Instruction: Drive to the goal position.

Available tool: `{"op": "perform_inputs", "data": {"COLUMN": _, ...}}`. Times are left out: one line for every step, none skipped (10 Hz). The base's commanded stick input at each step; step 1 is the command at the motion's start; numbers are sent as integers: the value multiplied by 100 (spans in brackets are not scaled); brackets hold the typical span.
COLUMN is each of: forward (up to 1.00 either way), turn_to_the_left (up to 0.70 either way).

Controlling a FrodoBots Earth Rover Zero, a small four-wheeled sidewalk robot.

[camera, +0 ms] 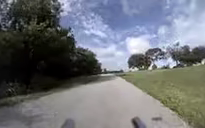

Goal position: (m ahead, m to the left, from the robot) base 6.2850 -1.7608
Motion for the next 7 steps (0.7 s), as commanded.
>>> {"op": "perform_inputs", "data": {"forward": 69, "turn_to_the_left": 3}}
{"op": "perform_inputs", "data": {"forward": 69, "turn_to_the_left": 3}}
{"op": "perform_inputs", "data": {"forward": 69, "turn_to_the_left": 3}}
{"op": "perform_inputs", "data": {"forward": 69, "turn_to_the_left": 3}}
{"op": "perform_inputs", "data": {"forward": 69, "turn_to_the_left": 3}}
{"op": "perform_inputs", "data": {"forward": 69, "turn_to_the_left": 3}}
{"op": "perform_inputs", "data": {"forward": 69, "turn_to_the_left": 3}}
